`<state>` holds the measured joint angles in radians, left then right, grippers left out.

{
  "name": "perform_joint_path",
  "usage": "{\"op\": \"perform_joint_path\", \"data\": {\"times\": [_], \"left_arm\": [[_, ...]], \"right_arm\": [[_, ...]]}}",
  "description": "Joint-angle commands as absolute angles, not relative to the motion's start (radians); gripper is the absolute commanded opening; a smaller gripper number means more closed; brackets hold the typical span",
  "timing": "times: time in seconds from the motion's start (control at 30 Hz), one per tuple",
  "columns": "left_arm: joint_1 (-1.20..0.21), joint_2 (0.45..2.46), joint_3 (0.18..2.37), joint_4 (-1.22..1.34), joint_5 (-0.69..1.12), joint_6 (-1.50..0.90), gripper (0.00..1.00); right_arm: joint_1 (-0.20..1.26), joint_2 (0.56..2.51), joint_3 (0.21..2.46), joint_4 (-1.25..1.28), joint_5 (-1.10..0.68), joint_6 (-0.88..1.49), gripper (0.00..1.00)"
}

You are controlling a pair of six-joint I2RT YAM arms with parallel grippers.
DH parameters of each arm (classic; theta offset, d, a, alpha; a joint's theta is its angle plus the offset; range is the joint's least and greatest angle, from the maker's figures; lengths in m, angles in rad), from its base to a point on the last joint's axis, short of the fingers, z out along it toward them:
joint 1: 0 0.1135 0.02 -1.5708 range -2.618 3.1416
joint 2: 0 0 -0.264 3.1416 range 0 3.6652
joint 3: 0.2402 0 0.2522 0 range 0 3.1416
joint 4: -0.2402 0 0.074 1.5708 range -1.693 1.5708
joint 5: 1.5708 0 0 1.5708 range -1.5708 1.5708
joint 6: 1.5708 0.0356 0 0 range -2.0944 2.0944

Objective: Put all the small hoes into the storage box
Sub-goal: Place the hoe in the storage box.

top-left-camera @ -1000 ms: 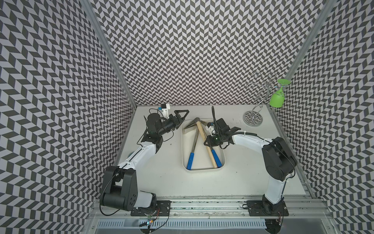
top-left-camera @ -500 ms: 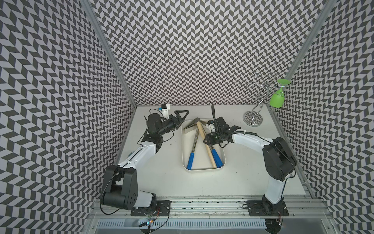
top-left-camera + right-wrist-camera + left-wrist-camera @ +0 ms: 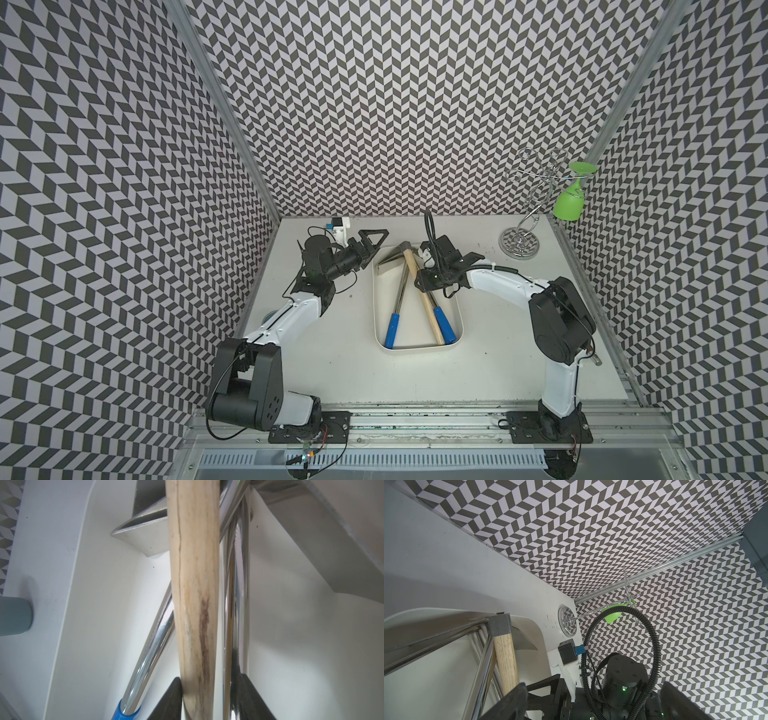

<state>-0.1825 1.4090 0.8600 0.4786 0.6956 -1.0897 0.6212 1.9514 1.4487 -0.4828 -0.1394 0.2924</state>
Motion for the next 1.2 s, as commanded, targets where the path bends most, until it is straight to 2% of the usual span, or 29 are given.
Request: {"op": "perform_joint_path", "data": {"times": [0.0,0.4,0.83,1.17], "left_arm": [[-0.179,1.391,0.848,0.5,0.707,-1.072,1.0],[-0.181,1.375,0.864,0.426,0.698,-1.014,0.99],[-0.203,1.365,0.968,0.192,0.613,-0.824,0.98],[-0.235,1.363,1.014,0.049,0.494,-0.696,0.94]], "right_arm": [[0.629,1.97,1.462,-0.502,-0.08,0.273,0.43],[0.653,1.928,1.504,-0.489,-0.076,0.268,0.45],[0.591,1.749,1.53,-0.478,-0.017,0.292,0.49],[0.616,1.84,1.527,-0.451,-0.115,0.281,0.51]]}}
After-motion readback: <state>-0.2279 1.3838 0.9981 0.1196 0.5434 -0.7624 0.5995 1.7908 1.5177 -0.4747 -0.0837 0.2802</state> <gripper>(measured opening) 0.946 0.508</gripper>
